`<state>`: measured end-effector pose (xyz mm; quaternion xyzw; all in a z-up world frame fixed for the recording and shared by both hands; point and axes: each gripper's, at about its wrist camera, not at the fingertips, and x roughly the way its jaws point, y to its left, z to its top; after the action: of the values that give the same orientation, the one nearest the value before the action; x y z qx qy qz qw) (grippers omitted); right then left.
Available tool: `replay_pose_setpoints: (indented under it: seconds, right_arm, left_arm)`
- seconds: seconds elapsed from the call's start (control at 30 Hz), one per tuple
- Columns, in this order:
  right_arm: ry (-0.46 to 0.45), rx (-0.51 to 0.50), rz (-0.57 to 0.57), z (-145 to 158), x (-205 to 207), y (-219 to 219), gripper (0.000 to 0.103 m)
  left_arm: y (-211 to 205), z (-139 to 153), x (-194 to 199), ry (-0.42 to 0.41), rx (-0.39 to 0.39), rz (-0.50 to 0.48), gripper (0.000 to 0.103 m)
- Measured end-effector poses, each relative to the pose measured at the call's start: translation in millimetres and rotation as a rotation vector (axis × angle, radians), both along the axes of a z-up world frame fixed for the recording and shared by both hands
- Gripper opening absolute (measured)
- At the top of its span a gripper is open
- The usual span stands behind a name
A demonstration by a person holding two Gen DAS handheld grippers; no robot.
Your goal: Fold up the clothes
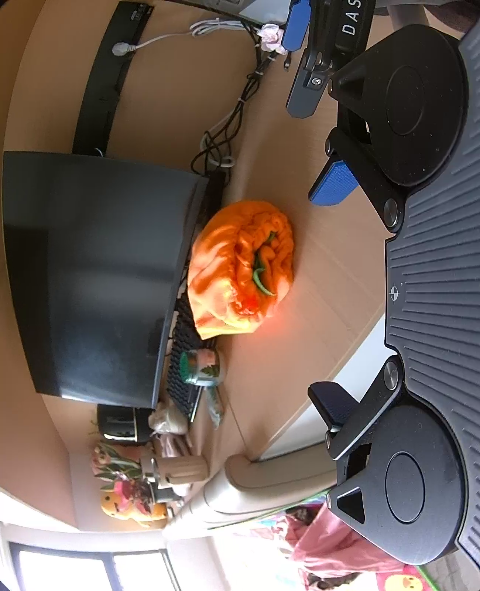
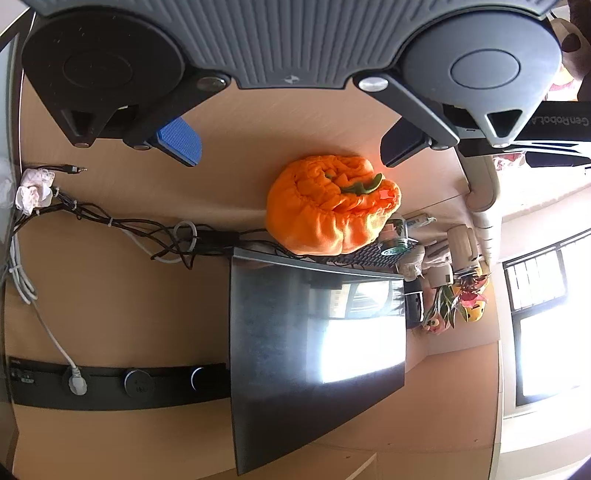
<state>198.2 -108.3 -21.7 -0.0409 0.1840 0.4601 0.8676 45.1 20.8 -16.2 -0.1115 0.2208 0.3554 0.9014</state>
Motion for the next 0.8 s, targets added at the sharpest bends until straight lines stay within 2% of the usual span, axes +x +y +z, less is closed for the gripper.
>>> replay_pose_setpoints:
  seconds: [0.8]
  right_arm:
    - [0.004, -0.007, -0.001, -6.3, 6.8, -3.1, 0.103]
  left_arm:
    - [-1.1, -4.5, 5.2, 0.022, -0.009, 0.004, 0.103]
